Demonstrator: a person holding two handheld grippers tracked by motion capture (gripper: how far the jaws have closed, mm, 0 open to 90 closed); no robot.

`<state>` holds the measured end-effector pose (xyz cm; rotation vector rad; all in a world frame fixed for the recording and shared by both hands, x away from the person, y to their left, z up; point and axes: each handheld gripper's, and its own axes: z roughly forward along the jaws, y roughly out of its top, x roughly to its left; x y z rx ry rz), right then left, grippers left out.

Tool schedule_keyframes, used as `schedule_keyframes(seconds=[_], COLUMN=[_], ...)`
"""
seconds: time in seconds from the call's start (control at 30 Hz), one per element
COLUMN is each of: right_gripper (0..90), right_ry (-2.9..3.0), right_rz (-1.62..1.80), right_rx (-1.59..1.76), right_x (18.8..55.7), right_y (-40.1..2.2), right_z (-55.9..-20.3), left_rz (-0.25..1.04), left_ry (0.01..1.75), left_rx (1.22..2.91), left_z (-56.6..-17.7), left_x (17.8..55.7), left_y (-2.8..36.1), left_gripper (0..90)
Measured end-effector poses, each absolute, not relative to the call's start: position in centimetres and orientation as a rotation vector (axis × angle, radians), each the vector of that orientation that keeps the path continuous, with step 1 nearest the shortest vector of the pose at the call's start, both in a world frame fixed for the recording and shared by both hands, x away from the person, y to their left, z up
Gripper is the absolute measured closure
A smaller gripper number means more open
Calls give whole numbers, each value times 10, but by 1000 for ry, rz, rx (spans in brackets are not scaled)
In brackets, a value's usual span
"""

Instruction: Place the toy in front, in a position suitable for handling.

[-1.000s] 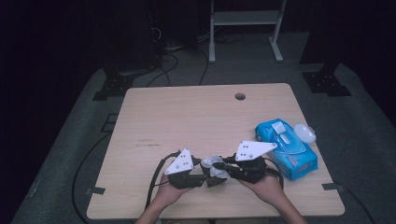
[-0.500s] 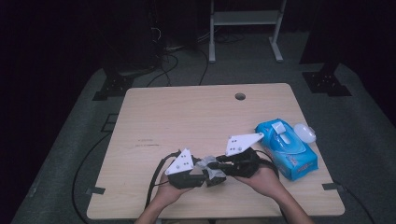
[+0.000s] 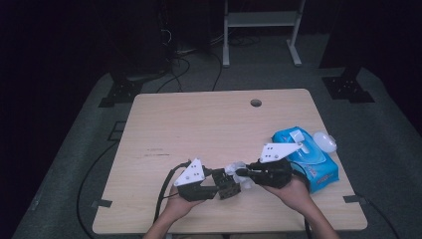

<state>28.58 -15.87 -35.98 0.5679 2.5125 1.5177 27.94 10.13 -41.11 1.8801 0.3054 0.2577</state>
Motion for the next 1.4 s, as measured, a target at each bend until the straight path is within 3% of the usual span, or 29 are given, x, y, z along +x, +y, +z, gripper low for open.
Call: schedule_keyframes(seconds=[0.2,0.47,0.83,1.4], right_gripper=[852,852,852,852], right_ry=[2485,2527,2482,2505], right_rz=[1552,1522,1515,1649], right_rx=[598,474,598,568], right_x=[285,280,290,292], right_y=[-162,-133,-159,-141], right_z=[-360,-355,-361,-369], left_rz=[247,252,249,216], left_ry=[314,316,318,330], left_rx=[1873,1874,1873,1904], left_z=[-412,-413,-413,-414], left_x=[281,280,281,284], left_y=[104,107,108,124], left_gripper=[584,585,584,580])
